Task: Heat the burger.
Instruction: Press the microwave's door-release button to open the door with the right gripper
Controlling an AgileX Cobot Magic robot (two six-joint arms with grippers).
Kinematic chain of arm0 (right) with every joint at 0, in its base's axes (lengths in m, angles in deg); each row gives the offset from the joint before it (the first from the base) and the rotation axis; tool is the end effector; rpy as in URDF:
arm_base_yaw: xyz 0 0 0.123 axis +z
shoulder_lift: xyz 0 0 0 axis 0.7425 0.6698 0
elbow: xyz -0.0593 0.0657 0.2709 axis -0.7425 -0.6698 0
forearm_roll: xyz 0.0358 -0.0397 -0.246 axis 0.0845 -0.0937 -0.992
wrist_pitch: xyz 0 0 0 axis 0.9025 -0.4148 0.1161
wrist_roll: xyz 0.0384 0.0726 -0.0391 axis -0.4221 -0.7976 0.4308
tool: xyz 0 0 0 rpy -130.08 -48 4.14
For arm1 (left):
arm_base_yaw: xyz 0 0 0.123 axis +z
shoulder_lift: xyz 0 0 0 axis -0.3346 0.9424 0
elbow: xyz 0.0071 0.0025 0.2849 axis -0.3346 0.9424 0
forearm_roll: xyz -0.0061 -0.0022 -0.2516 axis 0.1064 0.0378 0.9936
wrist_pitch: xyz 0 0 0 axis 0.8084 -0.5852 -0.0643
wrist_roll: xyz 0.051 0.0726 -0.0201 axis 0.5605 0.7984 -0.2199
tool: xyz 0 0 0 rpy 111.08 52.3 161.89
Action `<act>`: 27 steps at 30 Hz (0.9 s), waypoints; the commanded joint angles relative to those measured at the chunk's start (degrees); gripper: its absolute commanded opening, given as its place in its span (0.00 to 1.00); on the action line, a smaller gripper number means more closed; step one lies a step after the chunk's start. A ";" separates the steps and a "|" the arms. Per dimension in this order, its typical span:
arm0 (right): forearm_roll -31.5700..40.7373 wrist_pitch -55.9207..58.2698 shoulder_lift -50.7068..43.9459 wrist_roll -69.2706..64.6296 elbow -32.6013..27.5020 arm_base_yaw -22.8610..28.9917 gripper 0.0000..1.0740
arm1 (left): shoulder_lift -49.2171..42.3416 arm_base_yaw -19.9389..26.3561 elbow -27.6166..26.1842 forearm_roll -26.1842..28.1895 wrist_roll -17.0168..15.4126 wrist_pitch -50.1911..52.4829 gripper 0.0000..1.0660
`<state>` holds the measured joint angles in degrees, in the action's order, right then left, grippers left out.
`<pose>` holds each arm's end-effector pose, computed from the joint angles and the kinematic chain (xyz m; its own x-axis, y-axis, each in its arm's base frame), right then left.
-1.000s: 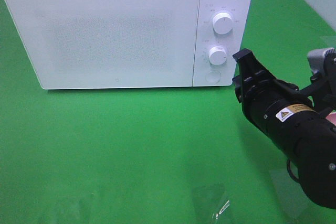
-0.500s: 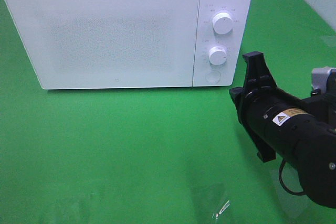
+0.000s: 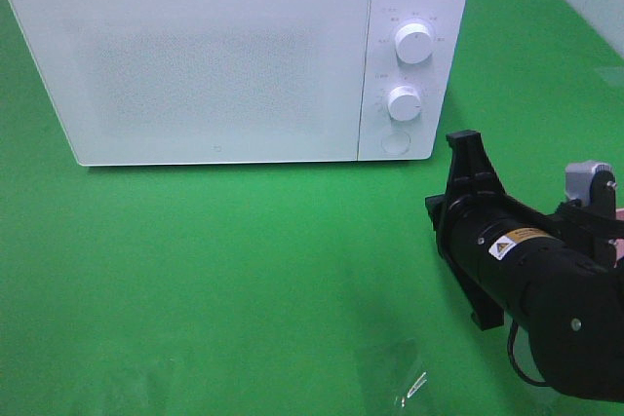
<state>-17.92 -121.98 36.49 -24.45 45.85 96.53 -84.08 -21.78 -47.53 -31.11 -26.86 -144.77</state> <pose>0.2038 0.1462 0.1230 -0.1772 0.9712 -0.1591 0.3712 0.2157 0.9032 -0.0095 -0.0048 0.2808 -0.4473 0.0779 -0.8910 0.1159 0.9928 0.0287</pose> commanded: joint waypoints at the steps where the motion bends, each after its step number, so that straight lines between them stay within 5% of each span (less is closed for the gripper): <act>1: -5.50 0.17 1.66 -2.46 1.66 -2.64 0.00 | -1.32 -0.23 0.11 -0.11 0.00 0.86 0.85; 12: -13.75 1.95 5.79 -4.64 6.76 -10.14 0.00 | -1.32 -0.23 0.11 -0.11 0.00 0.86 0.85; 27: -14.67 4.58 12.72 -6.36 14.44 -13.35 0.00 | -1.32 -0.23 0.11 -0.11 0.00 0.86 0.85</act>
<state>-31.73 -117.97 48.12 -30.47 58.86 83.41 -84.08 -21.78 -47.53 -31.11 -26.86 -144.77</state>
